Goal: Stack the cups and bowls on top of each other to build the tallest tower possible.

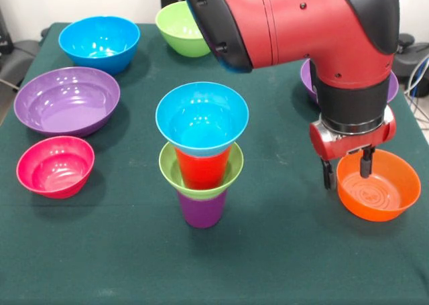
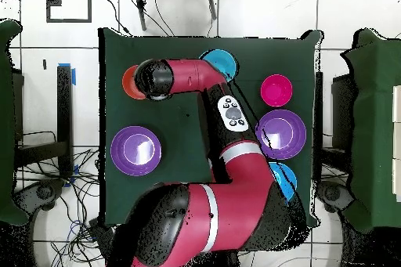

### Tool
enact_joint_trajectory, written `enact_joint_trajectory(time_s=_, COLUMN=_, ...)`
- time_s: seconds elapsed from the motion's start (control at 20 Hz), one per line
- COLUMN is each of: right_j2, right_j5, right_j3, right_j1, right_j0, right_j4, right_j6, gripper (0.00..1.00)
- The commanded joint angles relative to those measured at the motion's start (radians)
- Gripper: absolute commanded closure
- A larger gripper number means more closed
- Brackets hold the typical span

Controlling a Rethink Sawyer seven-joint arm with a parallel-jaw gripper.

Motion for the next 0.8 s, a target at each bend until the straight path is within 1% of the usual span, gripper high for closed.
enact_joint_trajectory(time_s=0.05, right_j2=-0.040, right_j5=-0.073, right_j3=-0.031, right_j1=0.036, right_j0=0.015, right_j4=-0.021, right_j6=0.110, gripper=0.00)
enact_joint_trajectory(time_s=0.3, right_j2=-0.043, right_j5=-0.095, right_j3=-0.029, right_j1=0.042, right_j0=0.014, right_j4=-0.026, right_j6=0.097, gripper=0.00)
enact_joint_trajectory(time_s=0.8, right_j2=-0.073, right_j5=-0.121, right_j3=-0.052, right_j1=0.057, right_j0=0.034, right_j4=-0.045, right_j6=0.099, gripper=0.00)
